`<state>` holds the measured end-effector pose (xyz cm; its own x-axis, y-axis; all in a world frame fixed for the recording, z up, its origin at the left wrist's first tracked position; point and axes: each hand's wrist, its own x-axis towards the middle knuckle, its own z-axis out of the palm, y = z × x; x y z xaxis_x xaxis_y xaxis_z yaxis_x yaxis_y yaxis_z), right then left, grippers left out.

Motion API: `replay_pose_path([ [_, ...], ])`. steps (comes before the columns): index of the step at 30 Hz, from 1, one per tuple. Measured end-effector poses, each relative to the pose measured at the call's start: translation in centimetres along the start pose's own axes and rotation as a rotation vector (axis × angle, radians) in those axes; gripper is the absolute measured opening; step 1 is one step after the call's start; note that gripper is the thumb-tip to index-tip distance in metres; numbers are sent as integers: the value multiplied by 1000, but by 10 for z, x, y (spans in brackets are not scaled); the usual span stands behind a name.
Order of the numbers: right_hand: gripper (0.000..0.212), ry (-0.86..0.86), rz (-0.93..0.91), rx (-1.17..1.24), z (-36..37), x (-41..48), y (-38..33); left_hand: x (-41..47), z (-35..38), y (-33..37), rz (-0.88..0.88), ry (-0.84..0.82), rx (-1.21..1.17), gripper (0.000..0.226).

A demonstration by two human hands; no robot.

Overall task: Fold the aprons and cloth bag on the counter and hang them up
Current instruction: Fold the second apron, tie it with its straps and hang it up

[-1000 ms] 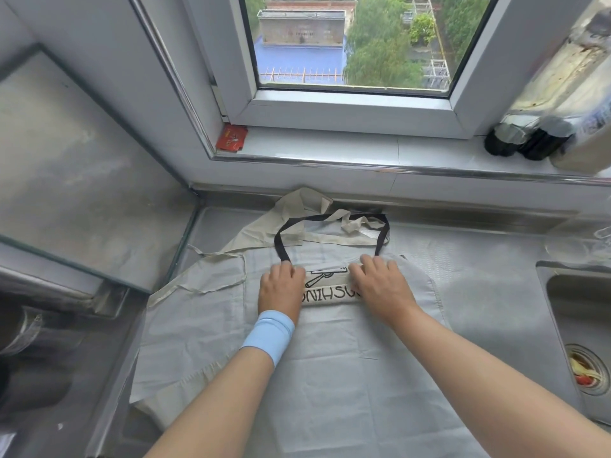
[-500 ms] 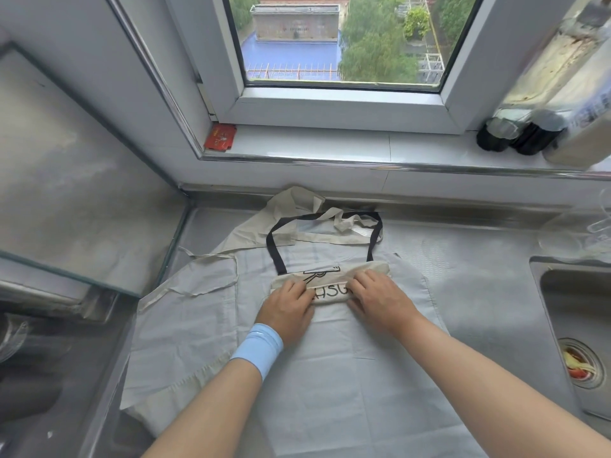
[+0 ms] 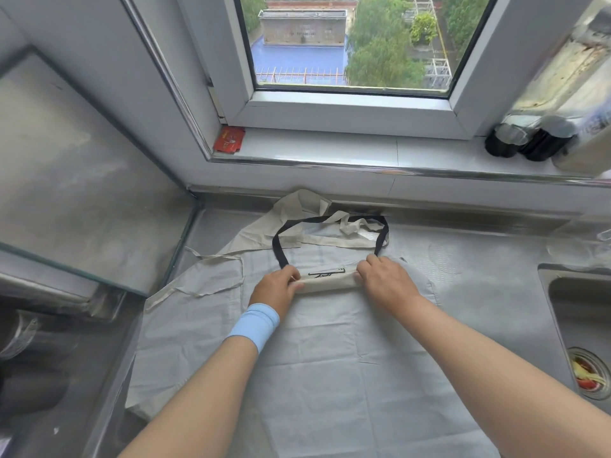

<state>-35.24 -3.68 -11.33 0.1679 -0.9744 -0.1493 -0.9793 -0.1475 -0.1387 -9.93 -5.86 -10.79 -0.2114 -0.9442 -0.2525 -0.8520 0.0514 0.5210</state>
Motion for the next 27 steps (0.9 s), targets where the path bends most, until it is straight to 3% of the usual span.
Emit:
replay_pose_path([
  [5, 30, 21, 100, 13, -1, 14, -3, 10, 5, 8, -87, 7, -99, 12],
  [8, 29, 119, 74, -145, 3, 17, -1, 10, 16, 20, -141, 172, 157, 15],
  [11, 17, 280, 1, -214, 9, 22, -8, 11, 23, 37, 120, 337, 349, 22],
  [14, 12, 346, -109, -148, 17, 24, -25, 9, 39, 44, 394, 167, 406, 33],
  [17, 45, 215, -79, 110, 28, 18, -32, 2, 46, 37, 367, -29, 467, 62],
  [19, 64, 54, -58, 238, 32, 12, -26, 1, 48, 30, 365, -58, 495, 69],
  [22, 72, -20, -180, 190, 32, 8, -12, 2, 42, 24, 413, -95, 458, 64],
  [27, 59, -6, -277, 242, 33, 4, 11, 5, 34, 8, 435, -58, 220, 61],
])
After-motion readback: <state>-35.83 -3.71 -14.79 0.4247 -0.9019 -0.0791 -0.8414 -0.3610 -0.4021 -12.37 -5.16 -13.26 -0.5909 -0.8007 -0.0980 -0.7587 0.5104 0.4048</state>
